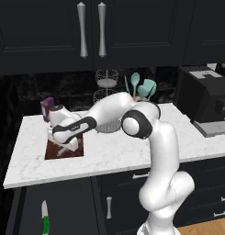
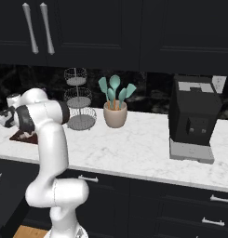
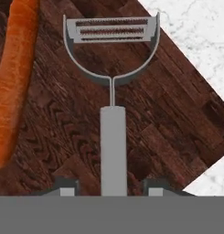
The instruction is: Place the appropriate cutting tool for cutting the carrot skin on the cutting board.
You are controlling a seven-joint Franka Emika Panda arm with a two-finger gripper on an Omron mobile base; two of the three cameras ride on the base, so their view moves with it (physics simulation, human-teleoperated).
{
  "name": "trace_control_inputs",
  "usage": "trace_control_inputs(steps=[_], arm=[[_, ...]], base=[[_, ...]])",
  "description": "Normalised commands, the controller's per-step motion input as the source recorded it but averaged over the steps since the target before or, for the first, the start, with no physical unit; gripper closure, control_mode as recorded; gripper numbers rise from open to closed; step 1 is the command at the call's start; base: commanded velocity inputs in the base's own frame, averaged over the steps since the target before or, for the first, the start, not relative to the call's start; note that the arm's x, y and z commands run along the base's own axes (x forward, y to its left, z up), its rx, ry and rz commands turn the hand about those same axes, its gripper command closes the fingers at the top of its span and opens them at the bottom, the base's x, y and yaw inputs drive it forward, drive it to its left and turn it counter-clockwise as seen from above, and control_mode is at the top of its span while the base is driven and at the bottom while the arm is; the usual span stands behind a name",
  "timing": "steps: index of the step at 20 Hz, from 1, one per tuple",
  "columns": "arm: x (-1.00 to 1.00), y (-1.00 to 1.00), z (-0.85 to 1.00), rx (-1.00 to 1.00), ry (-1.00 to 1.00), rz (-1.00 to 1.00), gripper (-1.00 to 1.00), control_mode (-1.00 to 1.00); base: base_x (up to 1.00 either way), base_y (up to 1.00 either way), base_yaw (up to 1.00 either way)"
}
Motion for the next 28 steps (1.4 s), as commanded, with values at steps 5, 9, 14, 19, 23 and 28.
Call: trace_control_inputs(steps=[5,9,14,19,23,28], arm=[[-0.45,-0.29,0.26,0.06,-0.04,-0.04,-1.00,-1.00],[-0.91,-0.42,0.69,0.03,-0.04,-0.09,-1.00,-1.00],[-0.77,-0.54,0.82,0.03,-0.03,-0.07,-1.00,-1.00],[-0.63,-0.52,0.92,0.00,-0.02,-0.05,-1.00,-1.00],[-0.60,-0.63,0.64,0.00,-0.02,-0.06,-1.00,-1.00],[-0.38,-0.75,0.30,0.01,-0.01,-0.04,-1.00,-1.00]], base=[[0.00,0.00,0.00],[0.00,0.00,0.00],[0.00,0.00,0.00],[0.00,0.00,0.00],[0.00,0.00,0.00],[0.00,0.00,0.00]])
